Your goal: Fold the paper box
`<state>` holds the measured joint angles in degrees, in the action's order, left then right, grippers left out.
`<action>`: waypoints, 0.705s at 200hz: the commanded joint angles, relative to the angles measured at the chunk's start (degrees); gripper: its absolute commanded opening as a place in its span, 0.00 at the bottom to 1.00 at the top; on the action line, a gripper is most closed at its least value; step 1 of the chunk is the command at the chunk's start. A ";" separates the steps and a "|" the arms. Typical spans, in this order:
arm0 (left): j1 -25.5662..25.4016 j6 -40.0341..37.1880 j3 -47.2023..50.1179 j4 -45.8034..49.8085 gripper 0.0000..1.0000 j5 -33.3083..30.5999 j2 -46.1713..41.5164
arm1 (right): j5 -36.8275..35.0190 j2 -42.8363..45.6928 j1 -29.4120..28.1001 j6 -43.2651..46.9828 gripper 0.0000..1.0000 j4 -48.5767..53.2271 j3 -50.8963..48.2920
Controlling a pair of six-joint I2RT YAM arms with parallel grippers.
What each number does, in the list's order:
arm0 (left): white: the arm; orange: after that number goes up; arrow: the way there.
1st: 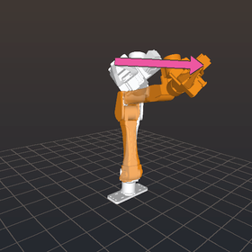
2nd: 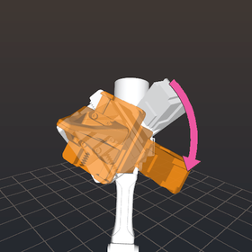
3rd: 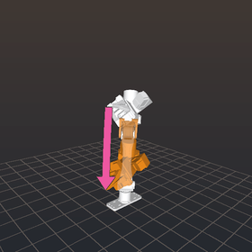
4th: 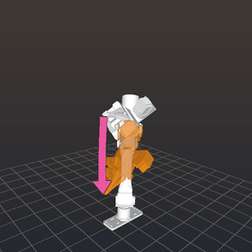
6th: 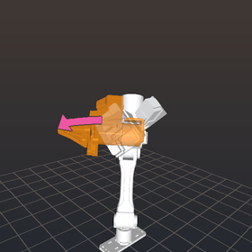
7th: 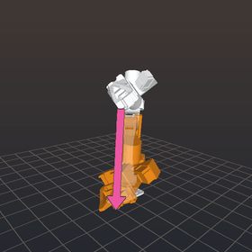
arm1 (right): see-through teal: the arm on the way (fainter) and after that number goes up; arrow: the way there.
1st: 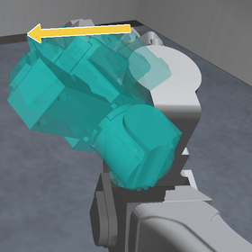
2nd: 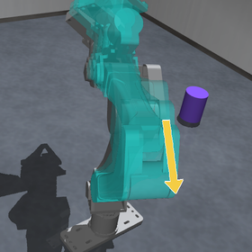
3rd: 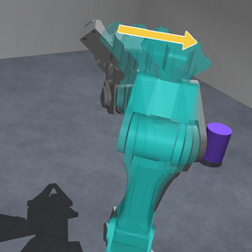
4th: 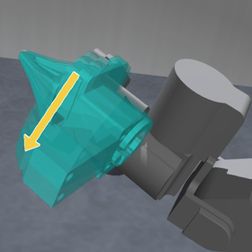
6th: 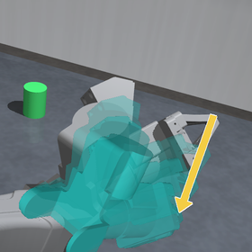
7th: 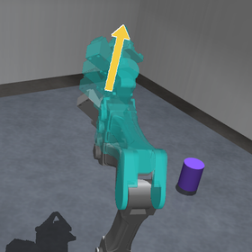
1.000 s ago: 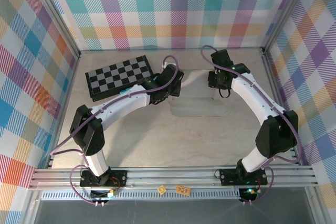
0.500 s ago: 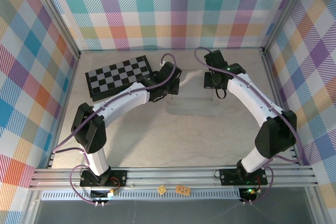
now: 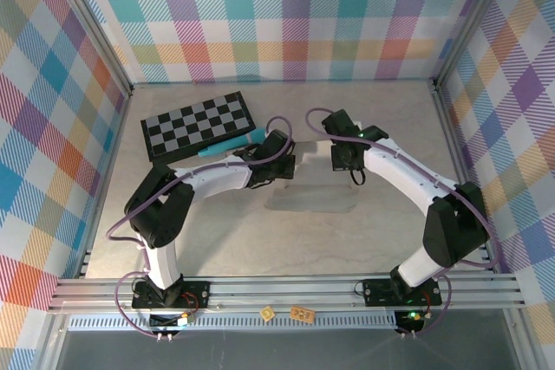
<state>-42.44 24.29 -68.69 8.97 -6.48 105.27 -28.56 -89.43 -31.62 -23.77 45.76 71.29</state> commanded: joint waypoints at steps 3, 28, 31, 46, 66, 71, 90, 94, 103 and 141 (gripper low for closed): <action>0.49 3.00 2.91 -6.88 0.00 1.93 1.98 | -2.63 -0.64 -1.54 -1.44 0.00 -2.82 -0.53; 1.00 4.77 5.80 -9.80 0.02 2.32 3.24 | -3.52 -1.27 -2.43 -1.48 0.00 -2.57 -0.54; 1.06 4.87 5.96 -9.99 0.02 2.39 3.39 | -3.45 -1.35 -2.52 -1.37 0.00 -2.43 -0.53; 1.60 5.24 6.29 -10.50 0.06 3.20 4.13 | -3.44 -1.53 -2.62 -1.24 0.00 -2.42 -0.68; 2.24 5.15 5.70 -9.74 0.07 4.00 5.28 | -3.48 -1.90 -2.65 -1.21 0.00 -2.16 -0.58; 2.35 5.00 5.54 -9.57 0.07 4.15 5.54 | -3.46 -2.12 -2.66 -1.24 0.00 -2.17 -0.47; 2.86 4.41 4.35 -7.88 0.08 4.50 6.97 | -3.49 -2.91 -2.59 -1.13 0.00 -1.65 0.42; 2.88 4.16 3.93 -7.17 0.08 4.46 7.24 | -3.48 -3.08 -2.62 -1.11 0.00 -1.56 0.63; 2.88 3.64 3.20 -5.68 0.09 4.07 7.83 | -3.56 -3.38 -2.62 -1.10 0.00 -1.29 1.10; 2.88 1.44 0.65 0.08 0.03 1.58 9.57 | -3.46 -4.83 -2.58 -1.61 0.00 -0.16 2.78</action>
<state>-40.18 28.14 -67.29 0.12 -1.56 111.20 -33.26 -93.03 -33.45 -24.18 45.23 71.37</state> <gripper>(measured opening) 0.079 0.058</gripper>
